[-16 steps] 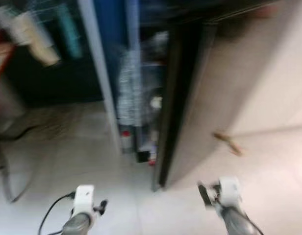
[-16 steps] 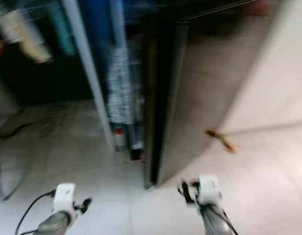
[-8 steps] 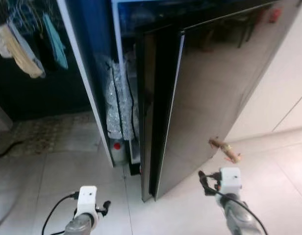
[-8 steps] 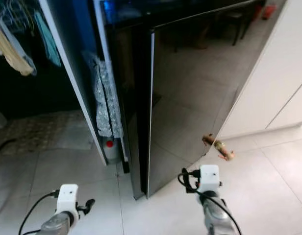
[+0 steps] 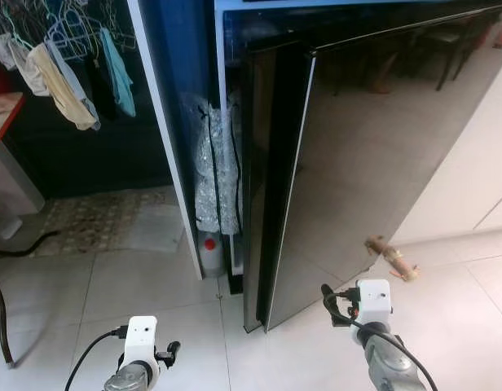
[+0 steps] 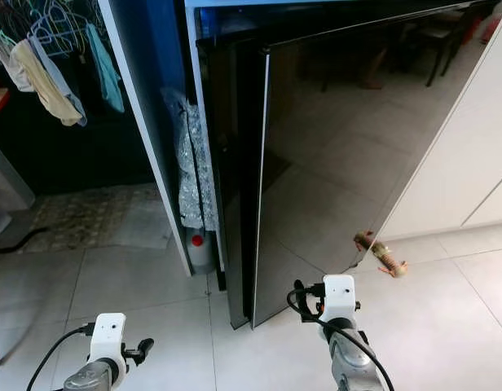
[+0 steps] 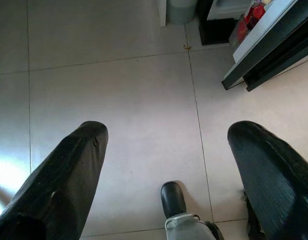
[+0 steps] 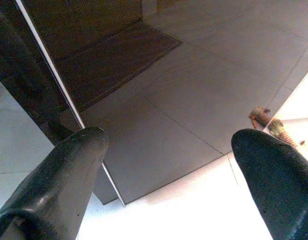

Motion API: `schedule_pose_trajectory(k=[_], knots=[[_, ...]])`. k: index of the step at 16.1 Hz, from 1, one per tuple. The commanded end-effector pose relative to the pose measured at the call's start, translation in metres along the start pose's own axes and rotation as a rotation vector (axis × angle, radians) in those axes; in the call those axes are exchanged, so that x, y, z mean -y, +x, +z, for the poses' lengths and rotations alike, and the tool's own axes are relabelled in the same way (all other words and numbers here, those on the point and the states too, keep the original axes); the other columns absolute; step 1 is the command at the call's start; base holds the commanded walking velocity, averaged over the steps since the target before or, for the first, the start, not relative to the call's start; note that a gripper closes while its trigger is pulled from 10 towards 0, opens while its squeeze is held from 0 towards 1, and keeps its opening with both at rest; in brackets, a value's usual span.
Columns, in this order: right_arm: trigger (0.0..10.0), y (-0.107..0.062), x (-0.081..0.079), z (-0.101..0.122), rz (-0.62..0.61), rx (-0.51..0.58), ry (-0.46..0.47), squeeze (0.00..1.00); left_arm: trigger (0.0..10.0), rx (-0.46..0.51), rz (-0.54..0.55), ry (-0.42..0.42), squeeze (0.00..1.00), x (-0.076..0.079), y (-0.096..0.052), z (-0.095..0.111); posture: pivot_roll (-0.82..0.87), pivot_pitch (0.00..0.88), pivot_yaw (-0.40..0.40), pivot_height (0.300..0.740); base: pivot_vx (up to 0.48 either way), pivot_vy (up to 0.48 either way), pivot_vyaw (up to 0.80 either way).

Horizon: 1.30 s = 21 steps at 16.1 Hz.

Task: Restocking fridge

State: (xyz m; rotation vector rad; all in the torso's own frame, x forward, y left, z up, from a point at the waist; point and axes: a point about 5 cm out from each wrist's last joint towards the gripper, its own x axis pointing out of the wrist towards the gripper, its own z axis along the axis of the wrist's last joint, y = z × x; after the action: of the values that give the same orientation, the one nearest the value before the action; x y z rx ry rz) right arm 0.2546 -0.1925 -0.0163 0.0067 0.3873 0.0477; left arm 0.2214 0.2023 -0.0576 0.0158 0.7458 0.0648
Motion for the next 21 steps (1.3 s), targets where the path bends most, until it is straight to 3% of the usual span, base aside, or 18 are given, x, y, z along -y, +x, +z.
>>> schedule_pose_trajectory(k=[1,11,15,18,19,21], knots=[[10.0,0.002,-0.004,0.003,0.016,0.009,-0.010,0.00,10.0,-0.021,0.000,0.004,0.00,-0.001,-0.001,-0.005,-0.18,0.044,0.006,0.740,0.262,0.000,0.00],[10.0,0.002,-0.006,0.001,0.019,0.008,-0.005,0.00,10.0,-0.014,-0.009,0.011,0.00,-0.001,0.000,-0.002,-0.18,0.018,0.009,0.740,0.271,0.000,0.04],[10.0,0.002,-0.007,0.001,0.018,0.014,-0.003,0.00,10.0,-0.012,-0.012,0.010,0.00,0.000,0.000,-0.002,-0.18,0.016,0.010,0.740,0.000,0.000,0.00],[10.0,0.005,-0.006,0.012,0.010,0.067,-0.007,0.00,10.0,-0.008,-0.011,0.006,0.00,0.000,0.000,-0.002,-0.18,0.025,0.009,0.740,0.000,0.000,0.00],[10.0,0.010,-0.005,0.031,-0.002,0.148,-0.009,0.00,10.0,-0.002,-0.010,0.003,0.00,0.000,0.000,-0.001,-0.18,0.031,0.009,0.740,0.000,0.000,0.00],[10.0,0.014,-0.005,0.048,0.005,0.216,-0.005,0.00,10.0,0.008,-0.011,-0.002,0.00,0.000,0.000,0.000,-0.18,0.034,0.008,0.740,0.000,0.000,0.00]])
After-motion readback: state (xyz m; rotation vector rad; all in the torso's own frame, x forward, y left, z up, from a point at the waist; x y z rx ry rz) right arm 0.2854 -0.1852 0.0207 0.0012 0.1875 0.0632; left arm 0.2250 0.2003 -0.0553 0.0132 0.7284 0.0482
